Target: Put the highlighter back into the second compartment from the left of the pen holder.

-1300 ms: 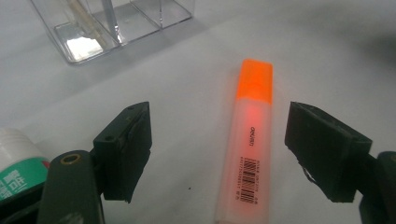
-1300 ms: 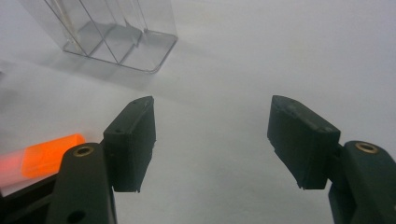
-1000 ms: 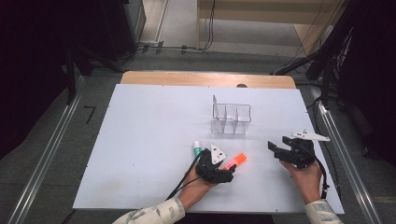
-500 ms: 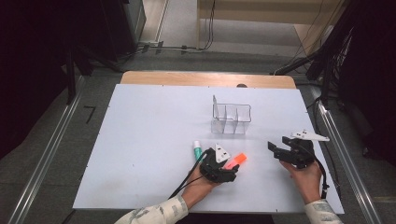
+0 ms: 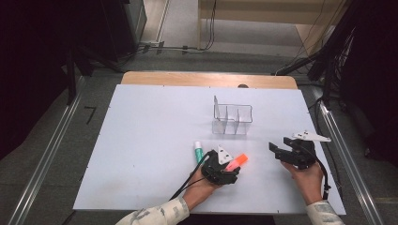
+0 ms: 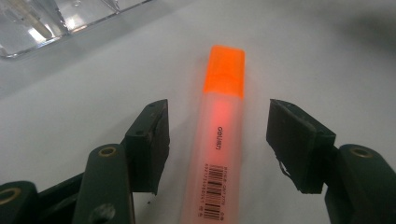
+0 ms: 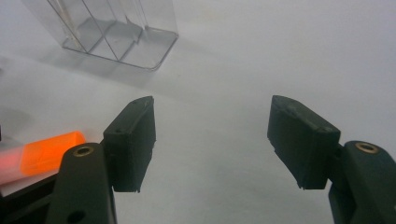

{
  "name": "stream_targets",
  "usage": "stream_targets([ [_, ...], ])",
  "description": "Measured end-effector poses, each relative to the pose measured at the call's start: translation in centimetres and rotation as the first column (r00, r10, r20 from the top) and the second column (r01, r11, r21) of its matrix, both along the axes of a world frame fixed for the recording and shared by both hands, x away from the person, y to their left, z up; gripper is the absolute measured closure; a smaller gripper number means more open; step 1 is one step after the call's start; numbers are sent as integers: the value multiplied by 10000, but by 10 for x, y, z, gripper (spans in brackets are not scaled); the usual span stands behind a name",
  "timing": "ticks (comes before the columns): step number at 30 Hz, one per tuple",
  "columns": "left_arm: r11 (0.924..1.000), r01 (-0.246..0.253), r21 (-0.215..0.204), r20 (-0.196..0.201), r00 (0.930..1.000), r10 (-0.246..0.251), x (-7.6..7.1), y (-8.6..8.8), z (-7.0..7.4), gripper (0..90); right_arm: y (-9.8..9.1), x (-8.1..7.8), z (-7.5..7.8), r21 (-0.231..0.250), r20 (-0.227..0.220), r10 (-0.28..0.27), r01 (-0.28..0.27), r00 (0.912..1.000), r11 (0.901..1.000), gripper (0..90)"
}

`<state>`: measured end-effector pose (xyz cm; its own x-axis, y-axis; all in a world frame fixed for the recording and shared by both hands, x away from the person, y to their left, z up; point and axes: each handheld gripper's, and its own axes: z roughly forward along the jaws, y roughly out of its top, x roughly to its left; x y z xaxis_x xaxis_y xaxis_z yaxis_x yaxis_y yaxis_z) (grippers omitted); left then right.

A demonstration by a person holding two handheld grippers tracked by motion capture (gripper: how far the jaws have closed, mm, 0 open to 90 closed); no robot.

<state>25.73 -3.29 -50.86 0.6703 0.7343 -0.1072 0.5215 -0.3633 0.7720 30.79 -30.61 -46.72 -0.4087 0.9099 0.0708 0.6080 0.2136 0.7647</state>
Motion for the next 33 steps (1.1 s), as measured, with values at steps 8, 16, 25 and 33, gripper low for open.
stream_targets([
  [8,9999,-79,85,-99,9999,80,-1,6,-2,418,0,0,0,6,-30,-12,12,10000,10000,307],
  [16,9999,-89,90,-80,9999,90,-2,9,-3,443,0,0,0,5,-37,5,-5,10000,10000,307],
  [25,9998,-176,133,65,9998,175,-2,10,-6,462,0,0,0,-2,-74,15,-15,10000,10000,307],
  [33,9994,-151,324,263,9996,143,-4,9,-7,475,0,0,0,-27,-76,10,-10,10000,10000,307],
])
